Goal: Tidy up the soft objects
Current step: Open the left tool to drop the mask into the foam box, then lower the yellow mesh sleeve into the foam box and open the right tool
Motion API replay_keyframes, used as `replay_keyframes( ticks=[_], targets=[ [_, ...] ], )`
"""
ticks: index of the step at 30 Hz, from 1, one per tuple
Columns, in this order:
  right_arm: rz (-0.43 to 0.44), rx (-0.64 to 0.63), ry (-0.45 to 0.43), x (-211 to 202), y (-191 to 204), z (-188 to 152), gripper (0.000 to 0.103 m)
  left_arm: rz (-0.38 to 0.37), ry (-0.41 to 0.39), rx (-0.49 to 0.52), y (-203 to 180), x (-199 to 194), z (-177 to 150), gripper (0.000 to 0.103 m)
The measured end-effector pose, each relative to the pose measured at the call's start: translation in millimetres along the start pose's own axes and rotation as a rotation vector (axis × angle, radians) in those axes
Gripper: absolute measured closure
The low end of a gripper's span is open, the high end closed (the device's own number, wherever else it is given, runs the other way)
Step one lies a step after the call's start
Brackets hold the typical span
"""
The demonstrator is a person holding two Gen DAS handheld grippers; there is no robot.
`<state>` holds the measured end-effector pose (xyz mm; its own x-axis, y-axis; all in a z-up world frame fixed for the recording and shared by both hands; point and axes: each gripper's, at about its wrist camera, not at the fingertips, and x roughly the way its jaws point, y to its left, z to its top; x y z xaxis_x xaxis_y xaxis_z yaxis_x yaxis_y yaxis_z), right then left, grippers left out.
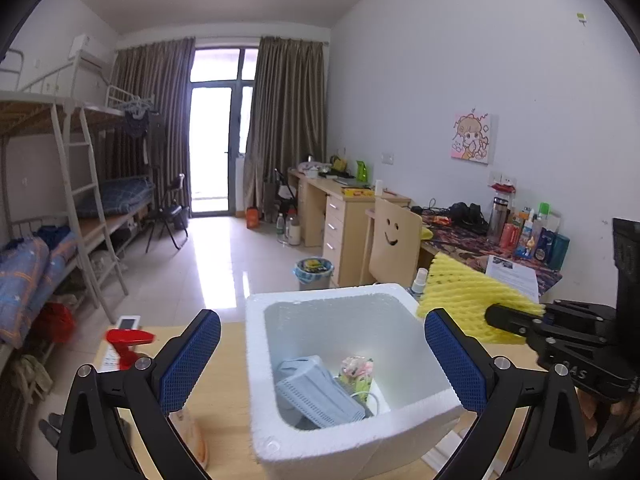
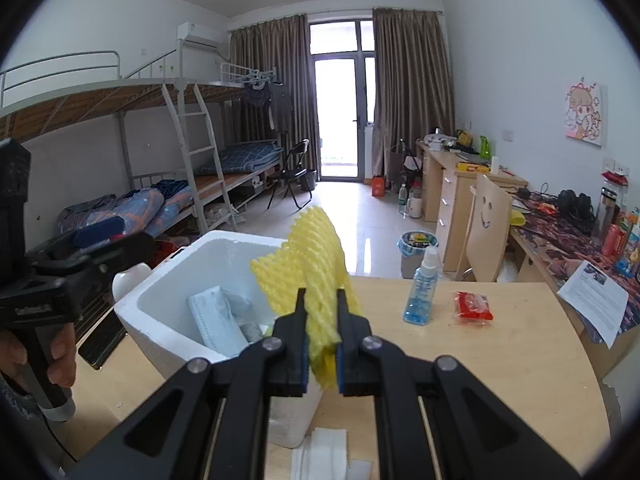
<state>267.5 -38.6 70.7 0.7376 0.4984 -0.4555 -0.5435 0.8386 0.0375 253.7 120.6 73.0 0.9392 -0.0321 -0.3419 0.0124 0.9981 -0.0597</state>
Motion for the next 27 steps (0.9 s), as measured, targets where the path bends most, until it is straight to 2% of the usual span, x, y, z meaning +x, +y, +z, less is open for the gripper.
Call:
replay_keyframes(
  ticks=[5,18,23,27],
  targets=[
    [0.029,-0.015,0.009,6,10,2,0.09,0.027,-0.027,0.025,7,-13,-3,0.001],
    [0.11,-0.077,0.019,30,48,11,0.09,0.1,-0.065,-0.019,39,-49,-10,0.001],
    [0.112,-0.086,0.014,41,59,15,0.09,0.12,-0.075,-0.044,48,-59,-13,0.001],
    [0.107,-0.059,0.043,55,58,18,0.09,0.123,-0.077,-0.065,56,-63,-14,0.001]
  ],
)
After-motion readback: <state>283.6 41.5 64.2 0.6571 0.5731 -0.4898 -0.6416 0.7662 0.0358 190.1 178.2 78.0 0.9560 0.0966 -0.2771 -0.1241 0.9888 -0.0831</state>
